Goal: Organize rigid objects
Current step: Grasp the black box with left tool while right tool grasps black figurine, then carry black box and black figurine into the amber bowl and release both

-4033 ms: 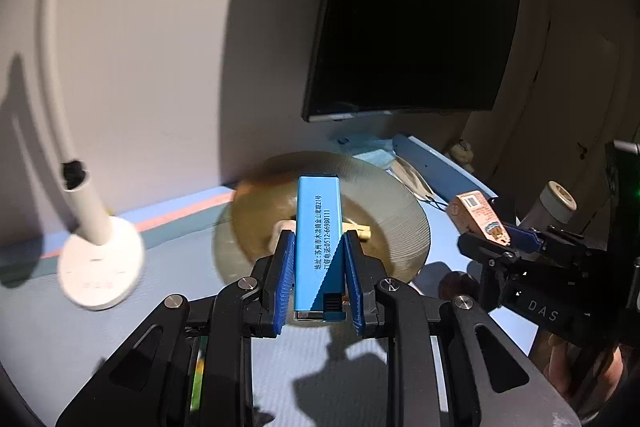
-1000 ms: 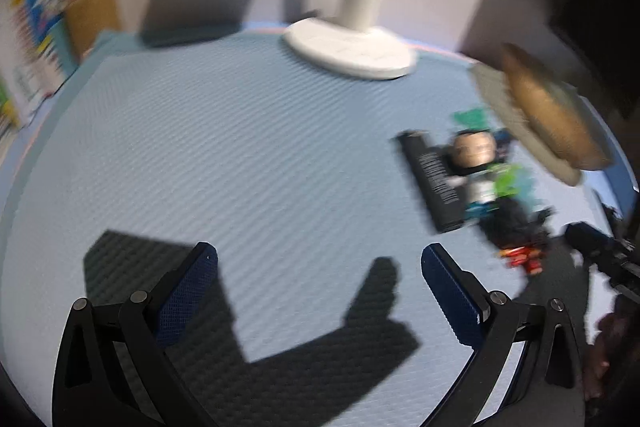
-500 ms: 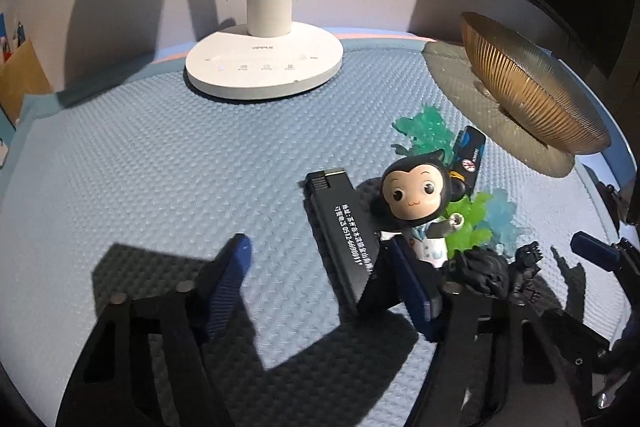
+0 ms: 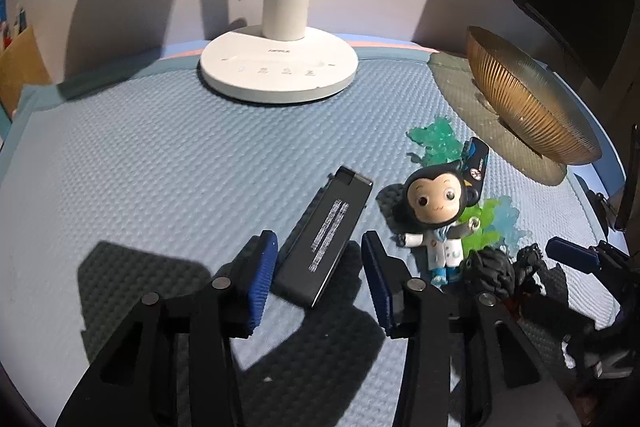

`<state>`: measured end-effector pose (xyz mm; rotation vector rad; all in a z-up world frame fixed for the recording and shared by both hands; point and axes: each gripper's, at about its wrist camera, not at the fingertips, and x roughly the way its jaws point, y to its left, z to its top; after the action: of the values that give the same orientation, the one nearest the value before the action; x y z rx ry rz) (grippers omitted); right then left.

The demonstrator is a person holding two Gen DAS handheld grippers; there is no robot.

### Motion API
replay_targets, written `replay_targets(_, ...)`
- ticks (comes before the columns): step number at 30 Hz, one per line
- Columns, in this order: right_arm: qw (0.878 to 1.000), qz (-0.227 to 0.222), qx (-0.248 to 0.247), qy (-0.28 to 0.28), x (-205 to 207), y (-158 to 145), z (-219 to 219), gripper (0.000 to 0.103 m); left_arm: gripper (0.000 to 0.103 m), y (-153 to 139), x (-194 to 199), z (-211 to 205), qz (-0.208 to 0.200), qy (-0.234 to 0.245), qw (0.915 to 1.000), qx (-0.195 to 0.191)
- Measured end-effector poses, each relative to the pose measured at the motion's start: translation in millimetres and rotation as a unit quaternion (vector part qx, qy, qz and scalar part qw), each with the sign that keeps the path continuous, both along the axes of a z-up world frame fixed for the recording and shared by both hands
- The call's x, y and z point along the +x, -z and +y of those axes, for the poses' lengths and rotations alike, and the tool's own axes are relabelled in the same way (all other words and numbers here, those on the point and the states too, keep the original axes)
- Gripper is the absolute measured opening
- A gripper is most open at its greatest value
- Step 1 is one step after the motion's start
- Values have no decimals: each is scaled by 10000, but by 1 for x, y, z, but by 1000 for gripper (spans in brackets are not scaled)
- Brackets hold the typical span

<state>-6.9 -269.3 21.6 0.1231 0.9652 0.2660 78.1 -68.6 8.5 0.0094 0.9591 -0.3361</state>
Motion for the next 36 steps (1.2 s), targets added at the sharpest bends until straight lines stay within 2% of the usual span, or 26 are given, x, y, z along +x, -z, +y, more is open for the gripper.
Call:
replay_targets(5,9998,175,84,-7,8,11,3,77,41,2,5,-10,-83,38,9999,78)
replay_targets(6,9998,167,104,-19,8,10,3,73,40,3,4,-11,-116,71,9999,82)
replay_targets(7,9998,137,128,-64,8,9,3,69,30,3,2,-13,-175,104,9997,105)
replay_targets(8,9997,106,179,-131,7,8,4,56,23,2,1,-14,-190,144,9997,104)
replay_targets(9,9994,61,244,-227,5,7,6,49,22,1,-2,-14,-190,180,9996,37)
replay_targets(12,9997,-47,145,-177,-1,3,7,49,22,-2,-11,-11,-207,191,9996,-87)
replay_targets(15,9990,-204,387,-14,-15,-8,-8,49,21,-8,-30,-3,-288,150,9994,-94)
replay_targets(19,9987,-389,227,220,-37,-26,-30,49,21,-13,-52,10,-305,62,9993,-203)
replay_targets(22,9996,-157,93,192,-47,-22,-44,49,21,-9,-64,15,-224,-4,9994,-255)
replay_targets(25,9997,21,-245,77,-59,-10,-43,49,21,1,-68,13,-92,-40,9996,-259)
replay_targets(28,9993,75,-371,19,-65,1,-39,50,22,3,-72,12,-137,-112,9996,-213)
replay_targets(30,9994,176,-274,72,-67,8,-42,64,22,5,-70,15,-70,-162,9994,-307)
replay_targets(33,9998,114,-138,105,-69,8,-43,68,28,6,-69,20,7,-96,9985,-541)
replay_targets(36,9995,133,-234,142,-67,7,-39,68,29,5,-70,19,-20,-69,9986,-533)
